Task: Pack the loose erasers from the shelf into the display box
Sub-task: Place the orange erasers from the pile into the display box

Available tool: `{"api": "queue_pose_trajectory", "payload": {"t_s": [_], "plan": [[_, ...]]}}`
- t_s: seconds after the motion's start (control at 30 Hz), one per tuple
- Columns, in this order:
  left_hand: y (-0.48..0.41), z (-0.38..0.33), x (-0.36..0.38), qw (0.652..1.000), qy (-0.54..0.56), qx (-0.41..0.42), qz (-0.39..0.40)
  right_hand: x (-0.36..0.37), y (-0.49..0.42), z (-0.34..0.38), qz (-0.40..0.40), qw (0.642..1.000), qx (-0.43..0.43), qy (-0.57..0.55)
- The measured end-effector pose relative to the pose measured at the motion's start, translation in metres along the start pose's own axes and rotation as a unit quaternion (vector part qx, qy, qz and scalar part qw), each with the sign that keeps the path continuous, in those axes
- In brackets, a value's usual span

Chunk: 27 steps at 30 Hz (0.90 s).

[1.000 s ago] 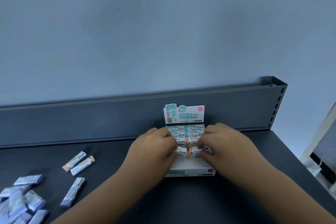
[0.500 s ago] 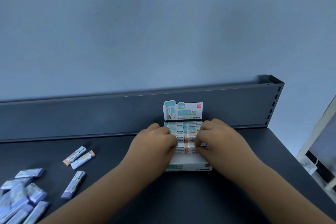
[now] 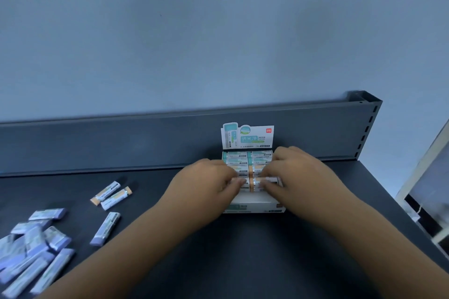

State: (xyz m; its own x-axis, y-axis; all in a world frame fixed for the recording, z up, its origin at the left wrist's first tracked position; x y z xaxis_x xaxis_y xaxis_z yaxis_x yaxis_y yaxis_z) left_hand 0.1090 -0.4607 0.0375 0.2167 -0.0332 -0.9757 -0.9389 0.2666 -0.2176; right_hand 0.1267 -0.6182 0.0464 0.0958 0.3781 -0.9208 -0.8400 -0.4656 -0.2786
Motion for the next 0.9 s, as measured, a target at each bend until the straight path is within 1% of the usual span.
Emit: {"api": "queue_pose_trajectory", "payload": {"t_s": [0.13, 0.2, 0.27, 0.37, 0.43, 0.53, 0.6, 0.73, 0.9], "plan": [[0.012, 0.007, -0.026, 0.998, 0.061, -0.024, -0.022, -0.029, 0.008, 0.014, 0.003, 1.0, 0.011, -0.004], [0.019, 0.01, -0.038, 0.996, 0.074, -0.034, -0.034, -0.042, 0.012, 0.026, -0.002, 1.0, 0.016, -0.009], [0.028, 0.017, -0.049, 0.997, 0.036, -0.052, -0.05, -0.051, 0.013, 0.04, -0.015, 0.999, 0.02, -0.027], [0.04, 0.03, -0.063, 0.991, -0.062, -0.103, -0.055, -0.056, 0.01, 0.061, -0.052, 0.995, 0.02, -0.077], [0.049, 0.039, -0.071, 0.986, -0.066, -0.129, -0.078, -0.052, 0.006, 0.072, -0.061, 0.995, 0.026, -0.081], [0.062, 0.049, -0.078, 0.983, -0.01, -0.152, -0.102, -0.039, 0.001, 0.084, -0.063, 0.994, 0.045, -0.082], [0.07, 0.055, -0.076, 0.983, 0.007, -0.156, -0.098, -0.031, -0.002, 0.092, -0.064, 0.993, 0.06, -0.081], [0.081, 0.069, -0.06, 0.986, -0.01, -0.152, -0.059, -0.012, -0.001, 0.108, -0.046, 0.99, 0.086, -0.098], [0.09, 0.088, -0.048, 0.986, -0.012, -0.161, -0.045, 0.003, 0.001, 0.115, -0.036, 0.986, 0.121, -0.107]]}}
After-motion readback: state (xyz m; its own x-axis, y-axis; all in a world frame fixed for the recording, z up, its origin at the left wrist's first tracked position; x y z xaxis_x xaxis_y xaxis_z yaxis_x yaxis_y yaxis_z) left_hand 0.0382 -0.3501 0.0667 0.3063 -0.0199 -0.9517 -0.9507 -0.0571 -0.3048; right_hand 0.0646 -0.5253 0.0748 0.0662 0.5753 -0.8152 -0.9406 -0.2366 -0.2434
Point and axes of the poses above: each hand's wrist, its own y-axis away from the middle knuckle, its own x-axis out of the palm, z = x × y, the point moved 8 cm from there along -y, towards the middle knuckle, and after that the axes turned 11 degrees about -y, right-handed, at the moved point
